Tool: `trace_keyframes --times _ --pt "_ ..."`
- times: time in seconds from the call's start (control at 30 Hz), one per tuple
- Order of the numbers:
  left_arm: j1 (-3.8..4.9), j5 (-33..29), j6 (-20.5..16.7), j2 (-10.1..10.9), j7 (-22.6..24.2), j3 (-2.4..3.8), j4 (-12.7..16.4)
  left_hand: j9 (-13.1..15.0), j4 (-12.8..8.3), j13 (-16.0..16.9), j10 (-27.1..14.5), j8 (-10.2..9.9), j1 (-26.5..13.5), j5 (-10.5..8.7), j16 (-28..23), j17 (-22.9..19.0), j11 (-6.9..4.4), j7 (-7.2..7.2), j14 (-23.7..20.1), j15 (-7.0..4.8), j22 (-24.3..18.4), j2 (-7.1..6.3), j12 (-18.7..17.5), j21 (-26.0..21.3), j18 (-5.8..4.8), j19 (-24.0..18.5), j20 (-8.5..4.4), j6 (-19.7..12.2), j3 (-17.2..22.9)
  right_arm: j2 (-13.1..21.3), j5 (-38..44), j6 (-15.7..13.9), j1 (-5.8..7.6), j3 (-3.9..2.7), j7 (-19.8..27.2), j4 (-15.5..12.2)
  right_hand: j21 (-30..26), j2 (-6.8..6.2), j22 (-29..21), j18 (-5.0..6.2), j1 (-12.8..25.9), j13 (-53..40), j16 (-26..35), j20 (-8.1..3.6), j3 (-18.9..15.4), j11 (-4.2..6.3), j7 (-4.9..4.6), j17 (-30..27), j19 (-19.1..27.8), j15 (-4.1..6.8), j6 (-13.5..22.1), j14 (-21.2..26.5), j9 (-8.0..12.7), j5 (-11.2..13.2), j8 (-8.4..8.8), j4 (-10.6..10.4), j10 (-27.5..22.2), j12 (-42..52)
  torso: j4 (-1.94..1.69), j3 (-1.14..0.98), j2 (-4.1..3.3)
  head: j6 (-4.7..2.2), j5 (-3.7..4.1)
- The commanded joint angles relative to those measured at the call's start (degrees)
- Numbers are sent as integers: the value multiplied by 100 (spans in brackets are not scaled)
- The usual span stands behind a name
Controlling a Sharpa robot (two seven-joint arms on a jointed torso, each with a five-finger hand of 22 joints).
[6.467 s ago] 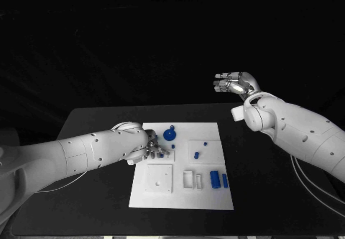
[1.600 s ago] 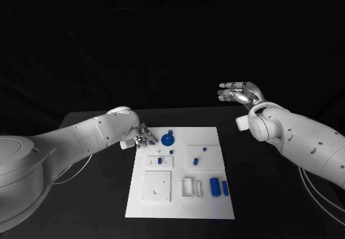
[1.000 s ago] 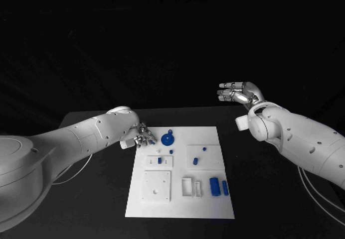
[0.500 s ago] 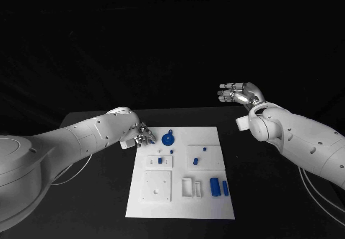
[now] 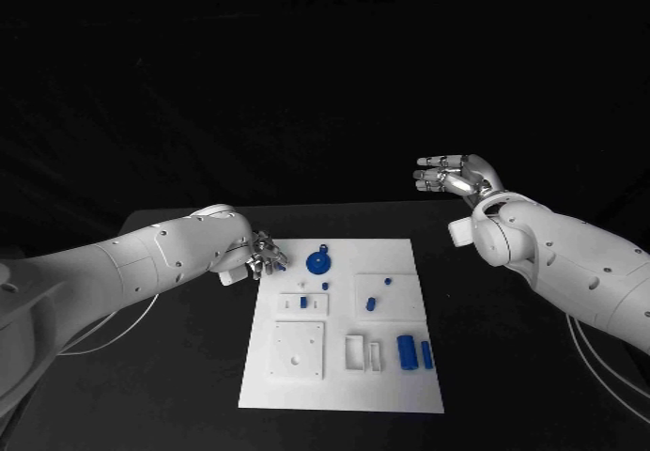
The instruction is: Assemble the parts on the task board
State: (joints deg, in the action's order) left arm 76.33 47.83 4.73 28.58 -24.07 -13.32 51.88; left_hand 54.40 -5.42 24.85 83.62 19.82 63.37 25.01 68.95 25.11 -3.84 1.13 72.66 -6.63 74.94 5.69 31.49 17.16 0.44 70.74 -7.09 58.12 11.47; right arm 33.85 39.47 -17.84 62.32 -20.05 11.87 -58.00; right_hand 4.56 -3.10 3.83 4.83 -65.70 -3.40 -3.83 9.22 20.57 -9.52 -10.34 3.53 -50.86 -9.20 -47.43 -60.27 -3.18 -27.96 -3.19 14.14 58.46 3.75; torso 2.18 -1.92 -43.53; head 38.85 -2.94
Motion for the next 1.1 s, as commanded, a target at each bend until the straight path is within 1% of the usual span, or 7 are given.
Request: trace_keyframes --times 0.03,0.17,0.3,0.5,0.63,0.8,1.1 --pt "10 25 -564 171 -128 5 341 48 -298 5 256 -31 -42 25 -38 12 -16 -167 67 -6 106 16 -19 27 -44 16 -39 210 268 13 13 89 0 -3 22 5 -4 -34 2 -29 5 8 19 8 -28 1 -6 -7 27 0 48 31 7 -24 9 6 -23 -17 -28 1 18 6 4" --pt "9 117 -898 538 -228 2 967 53 -325 1 277 -44 -55 29 -63 20 -28 -179 123 -20 103 16 4 49 -44 45 -53 259 267 34 4 97 -5 -2 23 24 -4 -34 2 -29 5 8 19 8 -28 1 -6 -7 27 0 48 31 7 -24 9 6 -23 -17 -47 2 24 18 14" --pt "-5 228 -1121 829 -275 -8 1479 52 -356 -24 281 -68 -69 28 -113 32 -32 -186 168 -28 98 18 21 57 -44 62 -61 291 262 49 -2 107 -20 -2 25 44 -4 -34 2 -29 5 8 19 8 -28 1 -6 -7 27 0 48 31 7 -24 9 6 -23 -17 -67 16 33 28 12" --pt "-51 468 -1274 1071 -283 -28 1968 44 -366 -39 285 -81 -70 34 -137 38 -35 -190 187 -31 96 15 32 58 -44 74 -65 313 256 52 -9 116 -49 -1 32 88 -4 -19 1 -29 3 7 19 10 -55 1 -6 -7 32 -1 57 34 7 -24 8 7 -22 -16 -101 34 47 44 19" --pt "-81 620 -1304 1143 -289 -37 2150 37 -381 -59 288 -94 -66 37 -165 46 -35 -190 208 -32 95 23 39 57 -44 80 -66 331 258 46 -12 126 -70 -1 35 108 -4 -19 1 -29 3 7 19 10 -55 1 -6 -7 32 -1 57 34 7 -24 8 7 -22 -16 -116 48 61 61 15" --pt "-125 736 -1282 1179 -288 -43 2306 36 -392 -66 291 -99 -65 38 -170 54 -34 -190 216 -33 95 23 50 57 -43 84 -66 338 258 35 -14 139 -93 -1 37 124 -4 -19 1 -29 3 7 19 10 -55 1 -6 -7 32 -1 57 34 7 -24 8 7 -22 -16 -118 49 64 80 9" --pt "-191 938 -1100 1091 -221 -45 2345 35 -419 -88 286 -115 -59 43 -190 76 -29 -185 212 -29 96 35 54 50 -43 81 -64 339 263 26 -15 154 -108 -1 34 133 -4 -13 2 -29 6 7 19 11 -61 0 -8 -7 34 -1 67 36 7 -26 9 11 -24 -16 -103 30 50 99 -2"
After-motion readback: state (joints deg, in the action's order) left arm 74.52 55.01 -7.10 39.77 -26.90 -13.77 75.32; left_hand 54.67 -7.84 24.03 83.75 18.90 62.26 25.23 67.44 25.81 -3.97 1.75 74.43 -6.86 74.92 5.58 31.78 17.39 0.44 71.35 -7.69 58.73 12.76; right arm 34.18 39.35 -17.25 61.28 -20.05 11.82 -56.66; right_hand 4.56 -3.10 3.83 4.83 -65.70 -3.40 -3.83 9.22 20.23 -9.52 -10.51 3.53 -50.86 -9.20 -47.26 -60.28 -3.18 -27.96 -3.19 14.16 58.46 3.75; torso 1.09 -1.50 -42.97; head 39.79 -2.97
